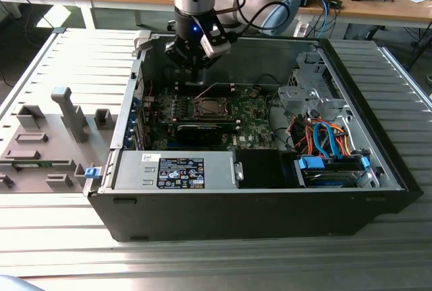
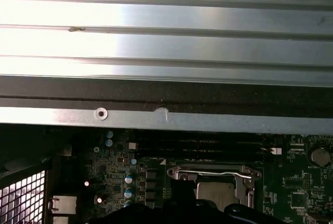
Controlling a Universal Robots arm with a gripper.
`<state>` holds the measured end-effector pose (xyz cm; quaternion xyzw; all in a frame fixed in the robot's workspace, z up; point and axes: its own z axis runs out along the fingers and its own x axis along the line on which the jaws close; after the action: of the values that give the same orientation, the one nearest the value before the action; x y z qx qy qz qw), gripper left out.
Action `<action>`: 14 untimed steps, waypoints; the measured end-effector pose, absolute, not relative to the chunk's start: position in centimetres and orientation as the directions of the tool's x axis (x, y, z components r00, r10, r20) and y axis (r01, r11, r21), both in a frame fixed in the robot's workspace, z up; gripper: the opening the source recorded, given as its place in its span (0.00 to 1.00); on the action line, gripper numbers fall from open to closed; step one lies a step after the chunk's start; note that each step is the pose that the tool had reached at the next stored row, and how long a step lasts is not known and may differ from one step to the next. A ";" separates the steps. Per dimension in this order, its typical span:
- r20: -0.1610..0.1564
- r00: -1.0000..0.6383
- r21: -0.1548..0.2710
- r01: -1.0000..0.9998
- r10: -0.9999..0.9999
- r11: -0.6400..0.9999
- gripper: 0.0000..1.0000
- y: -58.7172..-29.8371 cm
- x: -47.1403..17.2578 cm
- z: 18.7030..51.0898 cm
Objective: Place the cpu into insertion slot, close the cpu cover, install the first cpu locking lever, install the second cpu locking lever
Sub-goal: 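Install the first cpu locking lever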
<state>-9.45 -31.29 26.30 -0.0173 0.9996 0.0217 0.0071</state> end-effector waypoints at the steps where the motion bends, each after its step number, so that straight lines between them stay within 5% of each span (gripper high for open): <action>1: -0.015 -0.999 0.043 -0.035 -0.034 0.998 0.11 -31.3 -9.4 26.3; 14: -0.015 -0.999 0.043 -0.035 -0.034 0.998 0.11 -31.3 -9.4 26.1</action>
<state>-9.37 -31.29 26.06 -0.0173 0.9996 0.0217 0.0071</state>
